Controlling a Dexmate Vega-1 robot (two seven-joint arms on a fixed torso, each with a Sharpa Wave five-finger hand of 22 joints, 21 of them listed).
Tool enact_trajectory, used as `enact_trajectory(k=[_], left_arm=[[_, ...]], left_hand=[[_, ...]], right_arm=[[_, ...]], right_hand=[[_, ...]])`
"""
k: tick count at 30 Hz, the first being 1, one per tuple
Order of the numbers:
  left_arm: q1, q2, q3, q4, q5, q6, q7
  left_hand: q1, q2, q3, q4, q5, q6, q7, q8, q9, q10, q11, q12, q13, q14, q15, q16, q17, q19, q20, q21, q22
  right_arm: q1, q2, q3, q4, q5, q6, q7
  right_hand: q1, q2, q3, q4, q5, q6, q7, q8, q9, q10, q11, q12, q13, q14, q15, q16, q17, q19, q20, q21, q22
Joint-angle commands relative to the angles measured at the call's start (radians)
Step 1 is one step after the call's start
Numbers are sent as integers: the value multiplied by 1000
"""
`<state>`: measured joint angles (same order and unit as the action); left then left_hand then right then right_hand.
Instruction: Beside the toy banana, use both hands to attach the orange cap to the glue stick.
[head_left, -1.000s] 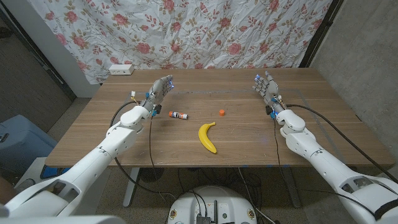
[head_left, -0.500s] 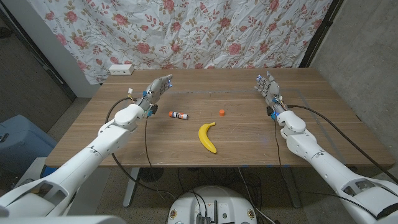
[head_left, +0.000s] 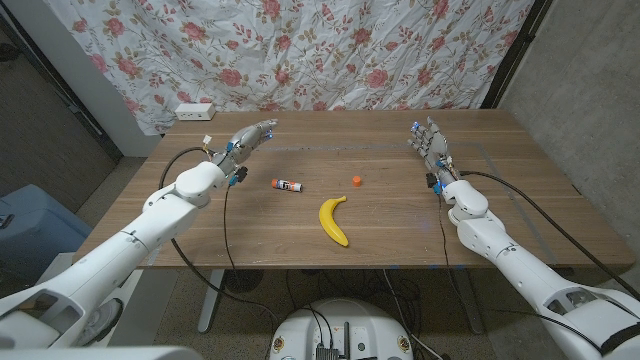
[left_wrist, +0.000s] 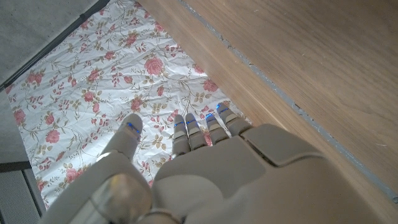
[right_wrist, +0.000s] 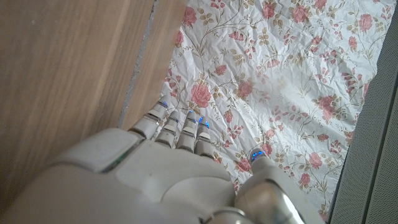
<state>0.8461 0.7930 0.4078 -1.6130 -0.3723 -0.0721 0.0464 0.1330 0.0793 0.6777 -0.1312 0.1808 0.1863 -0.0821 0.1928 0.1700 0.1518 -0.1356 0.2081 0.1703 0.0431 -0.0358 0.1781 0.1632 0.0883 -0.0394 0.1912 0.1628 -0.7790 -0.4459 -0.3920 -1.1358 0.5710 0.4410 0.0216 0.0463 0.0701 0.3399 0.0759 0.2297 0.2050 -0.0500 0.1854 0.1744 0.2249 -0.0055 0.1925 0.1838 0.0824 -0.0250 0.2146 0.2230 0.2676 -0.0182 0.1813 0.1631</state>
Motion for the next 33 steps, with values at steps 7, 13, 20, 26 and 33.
enact_trajectory(k=[7,13,20,26,33], left_arm=[[6,155,19,-175,167,169,-19],[-21,207,43,-219,235,211,-78],[-43,240,57,-248,298,233,-120],[-72,276,80,-287,389,269,-164],[-98,282,98,-304,457,285,-203]], left_hand=[[90,-6,20,-61,-3,46,-30,18,4,35,-11,-2,5,-1,-68,-3,2,-1,-109,-10,1],[119,-23,21,-65,-3,54,-44,21,5,45,-27,-4,6,-6,-77,-5,2,-1,-117,-10,1],[148,-53,18,-67,-3,70,-53,27,5,65,-41,-3,6,-3,-83,-3,2,3,-123,-10,1],[167,-74,16,-67,-3,77,-57,29,6,80,-43,-1,6,-1,-87,-3,3,6,-125,-10,0],[232,-128,14,-66,-2,112,-76,40,6,116,-68,-1,7,14,-102,0,3,35,-123,-6,0]], right_arm=[[-9,9,0,15,-7,31,-9],[-14,7,1,14,-10,38,-12],[-19,6,2,13,-12,41,-15],[-20,10,3,18,-11,48,-15],[-23,15,7,18,-14,65,-24]], right_hand=[[9,7,6,-7,5,9,0,4,2,-5,0,-2,2,5,-9,-4,1,1,-5,3,3],[10,9,8,-8,5,11,-3,4,2,-4,0,-2,2,5,-9,-4,0,0,-5,3,3],[10,9,9,-9,4,12,-7,4,2,-4,-1,-2,2,7,-7,-4,-1,1,-4,3,3],[10,10,10,-10,4,13,-7,5,2,-5,-1,-2,2,7,-7,-4,-2,1,-5,3,3],[11,12,11,-11,4,14,-7,5,2,-4,-2,-1,2,6,-6,-5,-2,0,-4,4,3]])
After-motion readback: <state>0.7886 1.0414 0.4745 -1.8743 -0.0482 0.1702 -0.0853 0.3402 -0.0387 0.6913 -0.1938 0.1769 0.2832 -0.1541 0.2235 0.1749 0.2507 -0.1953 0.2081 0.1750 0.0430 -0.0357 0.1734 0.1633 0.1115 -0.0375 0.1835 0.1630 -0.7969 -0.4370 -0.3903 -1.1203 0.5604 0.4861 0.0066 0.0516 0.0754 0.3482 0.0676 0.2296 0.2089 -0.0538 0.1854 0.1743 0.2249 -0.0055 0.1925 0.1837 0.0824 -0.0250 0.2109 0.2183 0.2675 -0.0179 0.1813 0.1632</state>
